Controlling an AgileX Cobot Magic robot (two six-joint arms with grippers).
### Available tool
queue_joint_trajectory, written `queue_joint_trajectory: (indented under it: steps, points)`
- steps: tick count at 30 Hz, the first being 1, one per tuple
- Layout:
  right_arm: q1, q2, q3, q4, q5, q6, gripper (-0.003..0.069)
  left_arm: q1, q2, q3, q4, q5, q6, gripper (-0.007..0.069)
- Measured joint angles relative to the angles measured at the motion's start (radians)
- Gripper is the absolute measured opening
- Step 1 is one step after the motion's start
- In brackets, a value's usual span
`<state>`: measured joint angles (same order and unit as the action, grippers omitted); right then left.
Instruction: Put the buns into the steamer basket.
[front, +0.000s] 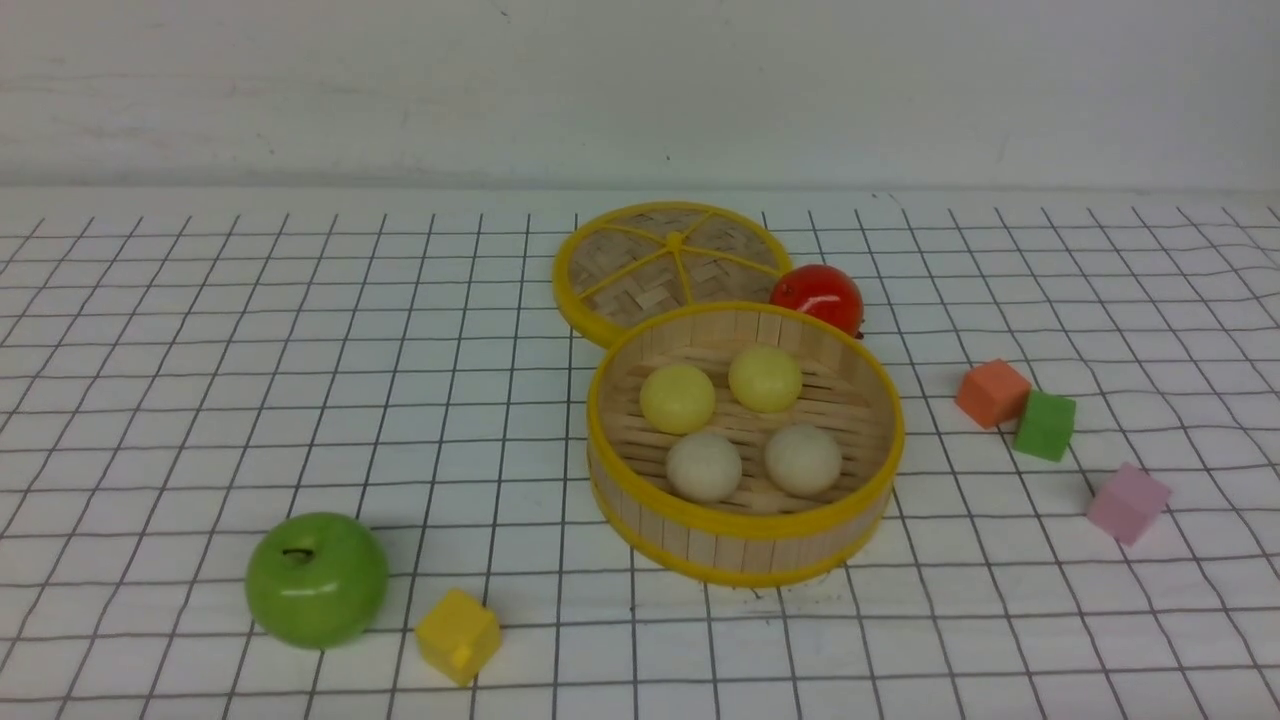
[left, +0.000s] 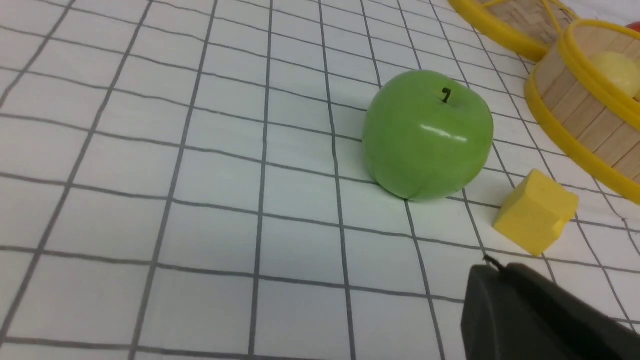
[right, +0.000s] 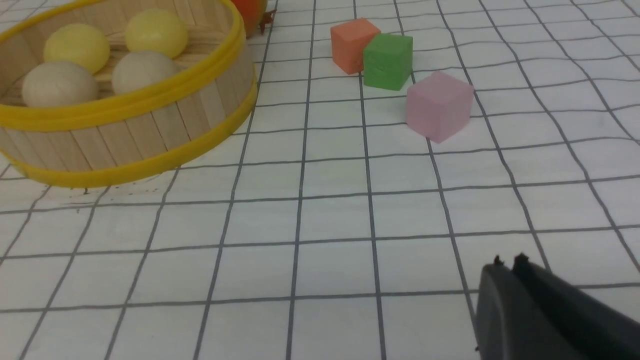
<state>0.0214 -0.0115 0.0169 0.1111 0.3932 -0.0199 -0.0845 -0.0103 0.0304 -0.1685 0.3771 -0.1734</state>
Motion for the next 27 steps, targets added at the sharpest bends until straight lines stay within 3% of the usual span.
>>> queue_joint_trajectory:
  steps: [27]
  points:
    - [0.000, 0.000, 0.000, 0.003, 0.000, 0.000, 0.0055, 0.000, 0.000, 0.000, -0.003, 0.003, -0.008, -0.0013]
